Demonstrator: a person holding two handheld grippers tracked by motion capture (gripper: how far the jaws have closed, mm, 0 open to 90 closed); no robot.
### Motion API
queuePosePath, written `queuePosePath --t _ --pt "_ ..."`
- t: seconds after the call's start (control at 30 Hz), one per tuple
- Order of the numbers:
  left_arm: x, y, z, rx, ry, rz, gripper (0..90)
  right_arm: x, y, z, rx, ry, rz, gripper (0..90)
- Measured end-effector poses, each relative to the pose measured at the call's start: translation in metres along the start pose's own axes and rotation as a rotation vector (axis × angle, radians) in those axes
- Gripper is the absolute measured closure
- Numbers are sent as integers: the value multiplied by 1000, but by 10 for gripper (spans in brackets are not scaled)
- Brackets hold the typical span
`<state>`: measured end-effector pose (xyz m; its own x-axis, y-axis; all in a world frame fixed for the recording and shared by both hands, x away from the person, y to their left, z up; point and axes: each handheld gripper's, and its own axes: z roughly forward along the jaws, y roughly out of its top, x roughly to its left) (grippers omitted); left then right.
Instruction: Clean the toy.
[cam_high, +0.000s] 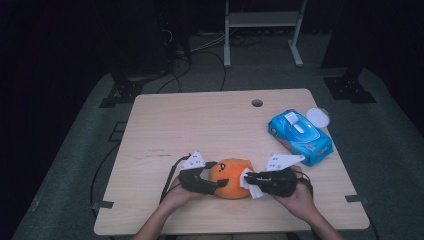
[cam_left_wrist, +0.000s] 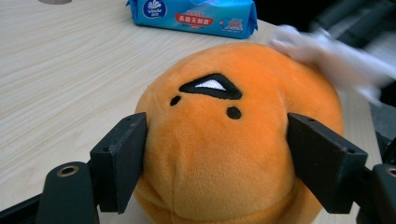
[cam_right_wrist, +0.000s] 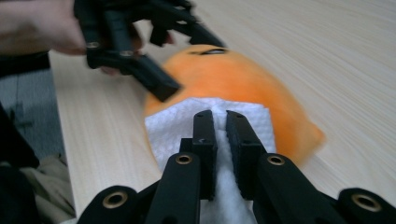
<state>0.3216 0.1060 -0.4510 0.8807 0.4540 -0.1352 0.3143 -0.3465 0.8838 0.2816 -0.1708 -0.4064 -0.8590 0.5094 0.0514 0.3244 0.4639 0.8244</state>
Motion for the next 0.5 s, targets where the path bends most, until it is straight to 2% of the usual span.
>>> queuePosePath --t 0.03,0.07,0.1,0.13,0.17,0.2,0.3,0.33,0.43,0.5 --pt "0 0 0 -2 2 -2 223 4 1 3 14 -18 -28 823" --pt "0 0 -1 -3 -3 -9 212 3 1 4 11 -15 -27 823" --pt "0 2 -3 -15 -22 -25 183 0 0 3 10 -6 -6 824" --pt "0 5 -5 -25 -35 -23 141 -4 -1 2 8 -7 6 823" --pt "-2 8 -9 -43 -47 -13 122 -7 -3 2 13 -16 10 822" --pt "-3 9 -9 -45 -49 -4 111 -11 -6 0 18 -45 16 823" --pt "-5 6 -4 -4 -29 27 148 -18 -8 -3 4 -38 55 823" --pt "-4 4 -1 4 -30 17 157 -18 -7 -3 2 -33 59 823" --pt "-2 4 0 11 -10 11 194 -6 -3 1 3 -44 18 822" --pt "-2 3 0 5 -8 2 204 1 1 2 -11 -16 -4 822"
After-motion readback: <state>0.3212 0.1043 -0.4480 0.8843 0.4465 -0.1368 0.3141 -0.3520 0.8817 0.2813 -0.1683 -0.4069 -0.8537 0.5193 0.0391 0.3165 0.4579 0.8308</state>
